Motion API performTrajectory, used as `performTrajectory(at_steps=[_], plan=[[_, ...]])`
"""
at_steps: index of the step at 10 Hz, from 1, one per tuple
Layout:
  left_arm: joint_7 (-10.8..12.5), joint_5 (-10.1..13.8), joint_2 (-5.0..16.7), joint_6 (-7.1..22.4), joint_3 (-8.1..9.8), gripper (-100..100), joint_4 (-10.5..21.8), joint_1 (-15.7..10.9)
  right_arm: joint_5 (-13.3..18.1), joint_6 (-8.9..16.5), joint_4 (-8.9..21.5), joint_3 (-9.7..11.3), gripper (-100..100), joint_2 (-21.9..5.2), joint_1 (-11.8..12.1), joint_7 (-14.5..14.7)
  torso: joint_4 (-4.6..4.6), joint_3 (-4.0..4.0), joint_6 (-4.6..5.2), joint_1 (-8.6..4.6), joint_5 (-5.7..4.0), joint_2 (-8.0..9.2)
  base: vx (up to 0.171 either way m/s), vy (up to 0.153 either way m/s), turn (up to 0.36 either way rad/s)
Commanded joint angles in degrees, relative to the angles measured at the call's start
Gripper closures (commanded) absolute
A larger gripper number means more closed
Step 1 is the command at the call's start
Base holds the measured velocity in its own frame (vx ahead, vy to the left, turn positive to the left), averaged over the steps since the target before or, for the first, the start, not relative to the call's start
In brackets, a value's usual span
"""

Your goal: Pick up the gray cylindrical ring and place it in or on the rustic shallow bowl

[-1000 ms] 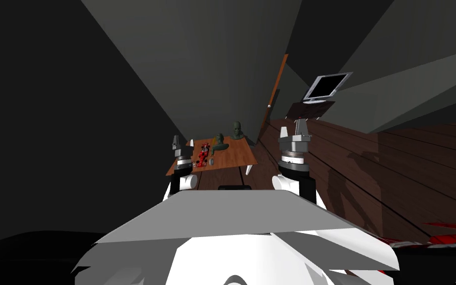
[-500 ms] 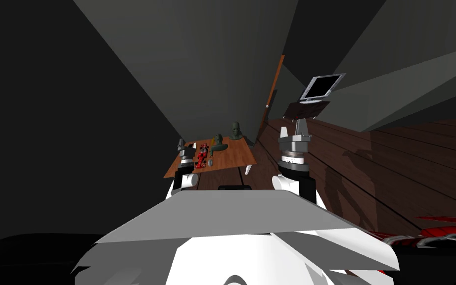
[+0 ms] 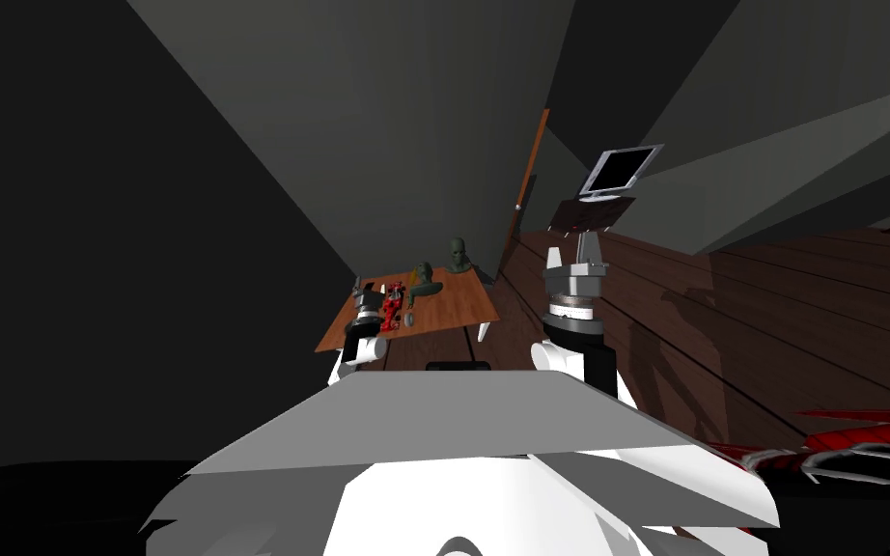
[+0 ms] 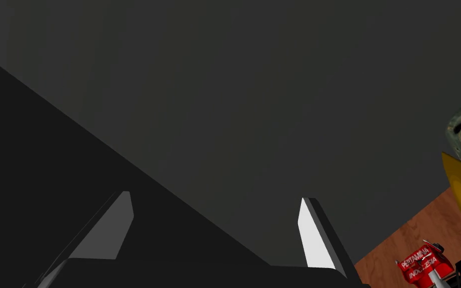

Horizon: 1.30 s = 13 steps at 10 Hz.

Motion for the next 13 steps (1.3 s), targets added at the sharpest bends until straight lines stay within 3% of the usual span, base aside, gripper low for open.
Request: performTrajectory(at_steps=[1, 11, 12, 13], plan=[[0.6, 0.5, 0.0, 0.2, 0.05, -100, 2.2, -0.3, 0.0, 0.0, 0.0, 0.0, 0, 0.0, 0.0, 0.0, 0.0, 0.0, 0.0, 0.0, 0.0, 0.0, 0.014, 0.002, -0.029], [6.9, 6.7, 0.5, 6.3, 3.24, -100, 17.9, -5.9, 0.0, 0.0, 0.0, 0.0, 0, 0.0, 0.0, 0.0, 0.0, 0.0, -0.01, 0.01, 0.0, 0.0, 0.015, 0.004, -0.044], [8.2, 8.0, 0.6, 7.6, 3.89, -100, 20.6, -7.0, 0.0, 0.0, 0.0, 0.0, 0, 0.0, 0.0, 0.0, 0.0, 0.01, -0.03, 0.02, 0.0, 0.02, 0.017, 0.006, -0.052], [8.2, 8.0, 0.6, 7.6, 3.89, -100, 21.2, -7.0, 0.0, 0.0, 0.0, 0.0, 0, 0.0, 0.0, 0.0, 0.0, 0.0, -0.01, 0.0, 0.0, 0.01, 0.016, 0.005, -0.032]])
